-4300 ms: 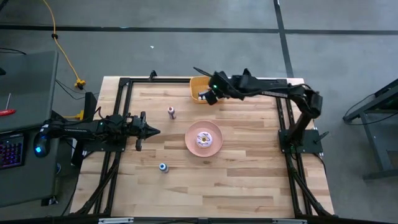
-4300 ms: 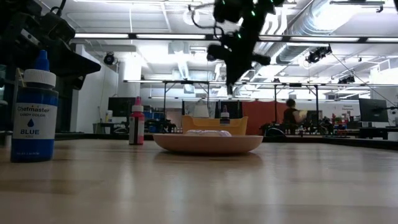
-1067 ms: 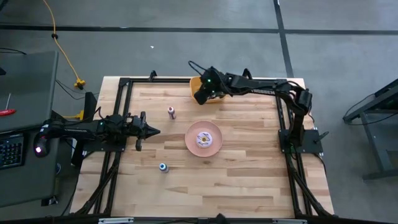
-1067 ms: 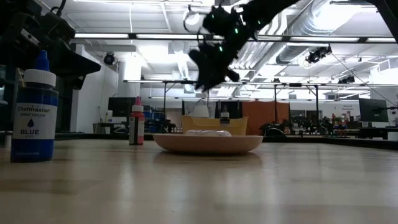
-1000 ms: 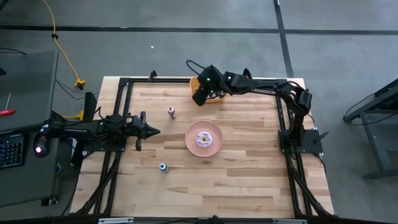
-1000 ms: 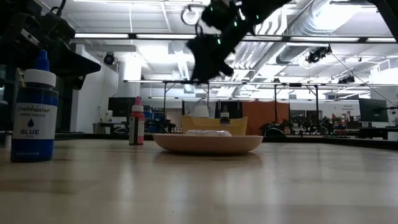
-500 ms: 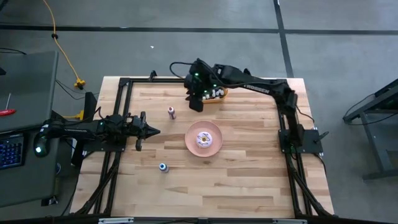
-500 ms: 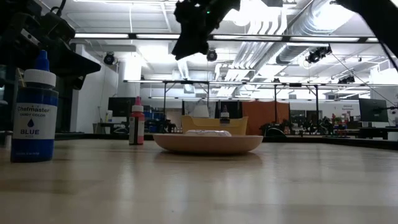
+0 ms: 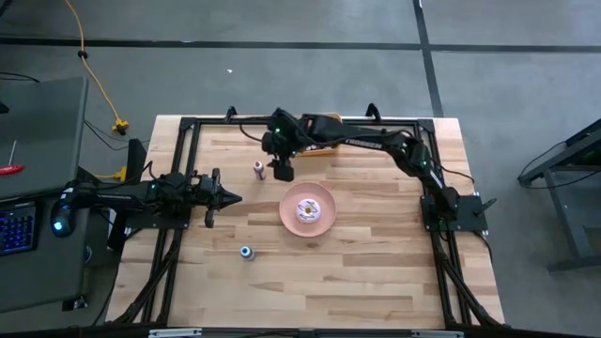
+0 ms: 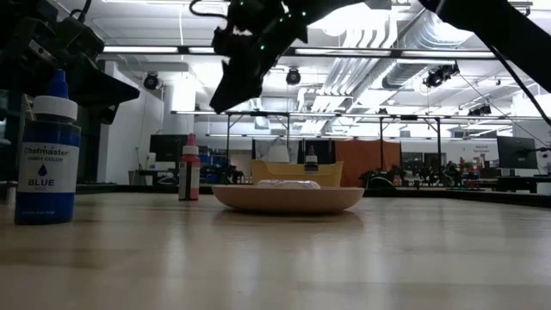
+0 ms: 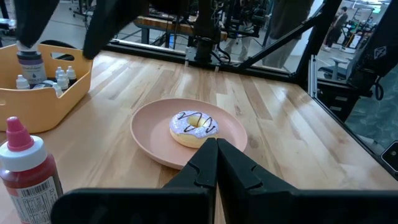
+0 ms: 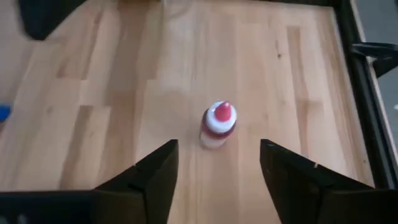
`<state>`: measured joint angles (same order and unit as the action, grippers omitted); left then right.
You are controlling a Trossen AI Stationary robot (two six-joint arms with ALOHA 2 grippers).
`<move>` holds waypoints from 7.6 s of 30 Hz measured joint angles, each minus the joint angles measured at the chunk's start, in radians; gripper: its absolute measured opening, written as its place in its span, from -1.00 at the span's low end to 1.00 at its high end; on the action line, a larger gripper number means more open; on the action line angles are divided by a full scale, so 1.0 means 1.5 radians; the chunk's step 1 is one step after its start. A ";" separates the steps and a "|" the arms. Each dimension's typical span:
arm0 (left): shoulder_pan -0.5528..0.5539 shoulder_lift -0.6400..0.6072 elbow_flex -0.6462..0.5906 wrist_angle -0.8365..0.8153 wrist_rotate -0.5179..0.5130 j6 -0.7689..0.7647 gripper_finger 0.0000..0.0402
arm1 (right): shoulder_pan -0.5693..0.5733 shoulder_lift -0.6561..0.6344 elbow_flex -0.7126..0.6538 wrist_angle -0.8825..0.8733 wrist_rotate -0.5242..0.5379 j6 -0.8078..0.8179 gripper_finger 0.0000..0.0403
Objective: Pick & Place food coloring
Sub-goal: Put the large pink food coloring bottle into the orange bin
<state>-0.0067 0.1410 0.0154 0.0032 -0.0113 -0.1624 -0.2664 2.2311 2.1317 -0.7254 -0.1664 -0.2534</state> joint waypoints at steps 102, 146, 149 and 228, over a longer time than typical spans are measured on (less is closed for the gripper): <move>0.000 0.000 0.000 0.000 0.000 0.000 -1.00 | 0.036 0.064 -0.264 0.546 0.129 0.216 -0.18; 0.000 0.000 0.000 0.000 0.000 0.000 -1.00 | 0.026 0.065 0.049 0.271 0.184 0.169 -0.43; 0.000 0.000 0.000 0.000 0.000 0.000 -1.00 | 0.020 0.065 0.076 0.256 0.193 0.190 -0.43; 0.000 0.000 0.000 0.000 -0.001 0.000 -1.00 | -0.106 -0.128 -0.474 0.527 0.441 0.409 -0.43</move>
<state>-0.0071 0.1410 0.0154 0.0032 -0.0133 -0.1623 -0.4256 2.0395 1.4200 0.0644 0.4947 0.3603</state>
